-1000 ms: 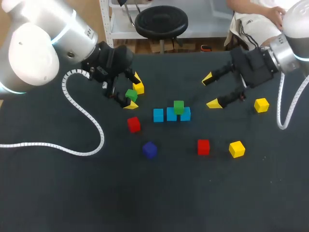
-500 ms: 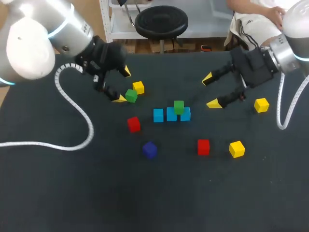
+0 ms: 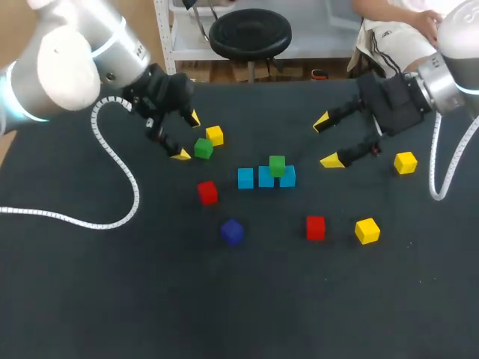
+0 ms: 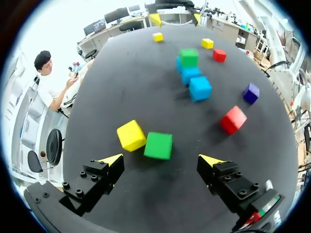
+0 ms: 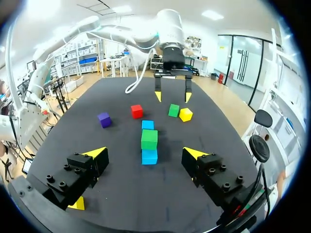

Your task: Place the blue cubes, place green cubes on the blue cubes, place the yellow cubes on the green cubes, then place the red cubes on the yellow cubes, and place purple cube on the red cubes.

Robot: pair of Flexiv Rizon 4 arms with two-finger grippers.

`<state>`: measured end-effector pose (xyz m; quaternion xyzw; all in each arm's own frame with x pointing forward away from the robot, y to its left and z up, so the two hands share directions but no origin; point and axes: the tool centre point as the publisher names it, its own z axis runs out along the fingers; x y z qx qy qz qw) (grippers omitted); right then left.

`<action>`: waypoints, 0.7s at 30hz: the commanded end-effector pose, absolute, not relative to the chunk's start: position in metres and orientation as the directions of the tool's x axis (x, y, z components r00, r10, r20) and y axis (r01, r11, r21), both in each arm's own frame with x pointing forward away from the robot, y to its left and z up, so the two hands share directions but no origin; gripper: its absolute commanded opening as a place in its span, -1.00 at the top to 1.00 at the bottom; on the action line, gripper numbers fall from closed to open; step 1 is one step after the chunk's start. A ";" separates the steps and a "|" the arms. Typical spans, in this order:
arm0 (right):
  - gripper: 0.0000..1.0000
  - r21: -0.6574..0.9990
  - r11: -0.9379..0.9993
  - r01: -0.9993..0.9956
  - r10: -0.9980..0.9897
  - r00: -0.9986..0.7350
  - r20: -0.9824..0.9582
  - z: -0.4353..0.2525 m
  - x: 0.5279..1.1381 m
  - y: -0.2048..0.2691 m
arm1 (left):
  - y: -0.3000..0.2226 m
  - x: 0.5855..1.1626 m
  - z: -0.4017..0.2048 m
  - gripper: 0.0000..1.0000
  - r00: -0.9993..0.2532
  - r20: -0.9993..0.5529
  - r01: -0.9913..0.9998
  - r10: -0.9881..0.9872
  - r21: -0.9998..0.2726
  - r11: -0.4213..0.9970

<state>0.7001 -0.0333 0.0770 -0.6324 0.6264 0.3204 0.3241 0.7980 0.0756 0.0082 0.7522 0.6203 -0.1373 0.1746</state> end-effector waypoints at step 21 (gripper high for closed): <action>-1.00 -0.011 -0.003 -1.000 -0.584 0.011 -0.811 0.077 0.699 -0.033 | 0.076 0.826 -0.006 -1.00 0.171 -0.367 0.962 0.914 -0.141 -0.236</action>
